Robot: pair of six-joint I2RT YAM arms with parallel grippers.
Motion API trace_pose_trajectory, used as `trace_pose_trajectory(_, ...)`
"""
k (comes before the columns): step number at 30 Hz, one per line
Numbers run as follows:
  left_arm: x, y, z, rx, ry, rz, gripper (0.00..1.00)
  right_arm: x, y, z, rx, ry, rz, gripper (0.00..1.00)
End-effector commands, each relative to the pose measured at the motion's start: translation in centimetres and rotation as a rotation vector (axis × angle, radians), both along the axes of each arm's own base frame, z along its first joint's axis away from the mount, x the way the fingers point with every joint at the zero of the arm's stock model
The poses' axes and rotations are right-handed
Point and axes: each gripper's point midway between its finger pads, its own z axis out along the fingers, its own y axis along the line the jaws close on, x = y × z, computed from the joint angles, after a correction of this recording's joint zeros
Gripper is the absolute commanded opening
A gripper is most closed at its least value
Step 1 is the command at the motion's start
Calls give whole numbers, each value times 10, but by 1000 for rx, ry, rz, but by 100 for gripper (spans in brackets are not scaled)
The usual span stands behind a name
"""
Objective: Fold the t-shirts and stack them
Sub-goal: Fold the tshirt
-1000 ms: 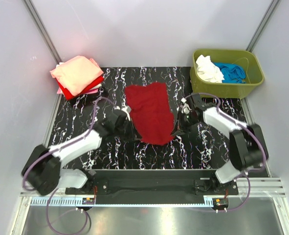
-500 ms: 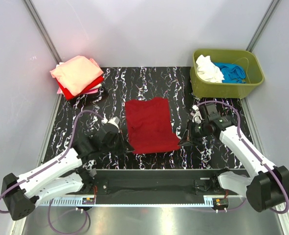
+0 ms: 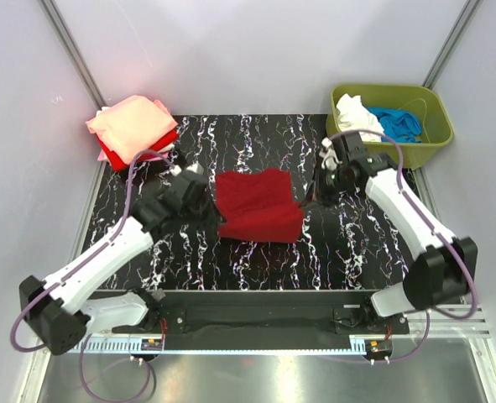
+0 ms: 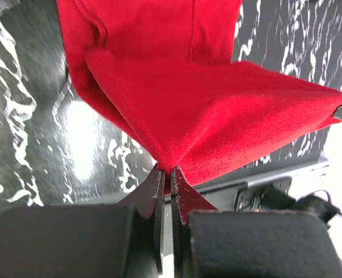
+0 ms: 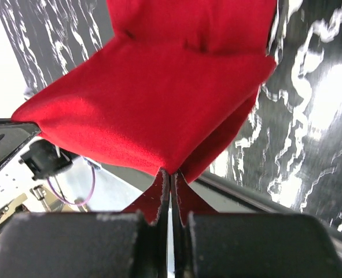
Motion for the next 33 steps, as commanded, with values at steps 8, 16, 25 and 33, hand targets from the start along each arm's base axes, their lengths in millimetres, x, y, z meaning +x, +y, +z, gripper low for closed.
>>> trace_pose_trajectory(8, 68, 8, 29, -15, -46, -30, 2, 78, 9, 7, -9, -33, 28, 0)
trace_pose_trajectory(16, 112, 10, 26, -29, -23, -26, 1, 124, 16, 10, 19, -34, 32, 0)
trace_pose_trajectory(25, 246, 45, -26, -19, 75, 34, 35, 245, 26, -60, 131, 109, -65, 62)
trace_pose_trajectory(33, 318, 14, 55, -213, -126, -120, 99, 286, 3, -5, 264, -91, -182, 100)
